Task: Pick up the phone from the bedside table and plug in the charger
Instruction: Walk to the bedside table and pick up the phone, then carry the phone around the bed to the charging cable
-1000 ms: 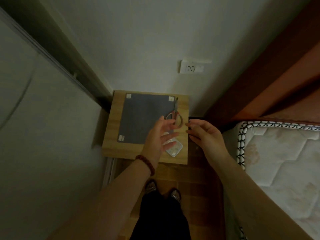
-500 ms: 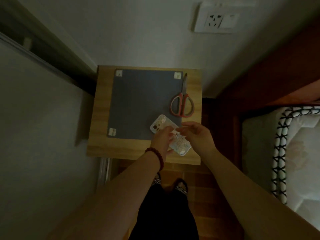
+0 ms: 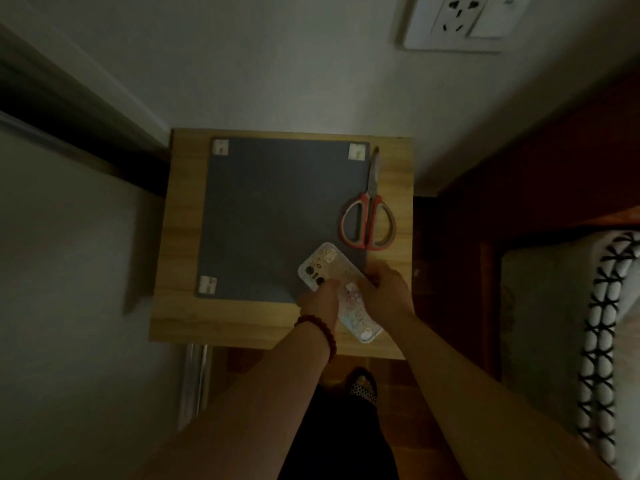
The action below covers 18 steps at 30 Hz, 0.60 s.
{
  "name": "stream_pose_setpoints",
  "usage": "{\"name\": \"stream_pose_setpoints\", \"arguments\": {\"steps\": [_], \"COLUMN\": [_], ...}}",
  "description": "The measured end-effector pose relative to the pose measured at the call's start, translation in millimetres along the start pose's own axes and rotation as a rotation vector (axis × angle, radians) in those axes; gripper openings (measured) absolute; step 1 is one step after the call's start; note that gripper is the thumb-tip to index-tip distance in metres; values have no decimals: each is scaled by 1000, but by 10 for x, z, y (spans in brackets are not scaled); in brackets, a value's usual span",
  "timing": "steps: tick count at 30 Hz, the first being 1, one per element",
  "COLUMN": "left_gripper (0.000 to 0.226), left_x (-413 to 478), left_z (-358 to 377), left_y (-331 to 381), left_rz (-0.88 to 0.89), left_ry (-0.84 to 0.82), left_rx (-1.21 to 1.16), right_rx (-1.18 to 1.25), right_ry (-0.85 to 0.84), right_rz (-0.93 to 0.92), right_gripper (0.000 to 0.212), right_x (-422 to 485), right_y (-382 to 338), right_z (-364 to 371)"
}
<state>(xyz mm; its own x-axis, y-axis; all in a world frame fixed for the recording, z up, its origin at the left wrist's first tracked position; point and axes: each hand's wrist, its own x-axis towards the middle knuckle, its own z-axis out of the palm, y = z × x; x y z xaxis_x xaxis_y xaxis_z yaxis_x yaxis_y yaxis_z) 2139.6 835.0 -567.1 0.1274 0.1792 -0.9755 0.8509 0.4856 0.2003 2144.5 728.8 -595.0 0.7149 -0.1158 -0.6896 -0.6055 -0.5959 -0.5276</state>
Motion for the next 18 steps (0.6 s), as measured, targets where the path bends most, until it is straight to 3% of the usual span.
{"name": "stream_pose_setpoints", "arguments": {"steps": [2, 6, 12, 18], "left_gripper": [55, 22, 27, 25], "left_x": [-1, -133, -447, -942], "left_z": [-4, 17, -5, -93], "left_y": [9, 85, 128, 271], "left_rz": [9, 92, 347, 450], "left_ry": [-15, -36, -6, 9], "left_rx": [18, 134, 359, 404], "right_rx": [-13, 96, 232, 300], "right_ry": [7, -48, 2, 37], "right_rz": [10, 40, 28, -21], "right_gripper": [31, 40, 20, 29], "right_x": [11, -57, -242, -585], "right_y": [-9, -6, -171, -494], "right_z": [36, 68, -27, -310]}}
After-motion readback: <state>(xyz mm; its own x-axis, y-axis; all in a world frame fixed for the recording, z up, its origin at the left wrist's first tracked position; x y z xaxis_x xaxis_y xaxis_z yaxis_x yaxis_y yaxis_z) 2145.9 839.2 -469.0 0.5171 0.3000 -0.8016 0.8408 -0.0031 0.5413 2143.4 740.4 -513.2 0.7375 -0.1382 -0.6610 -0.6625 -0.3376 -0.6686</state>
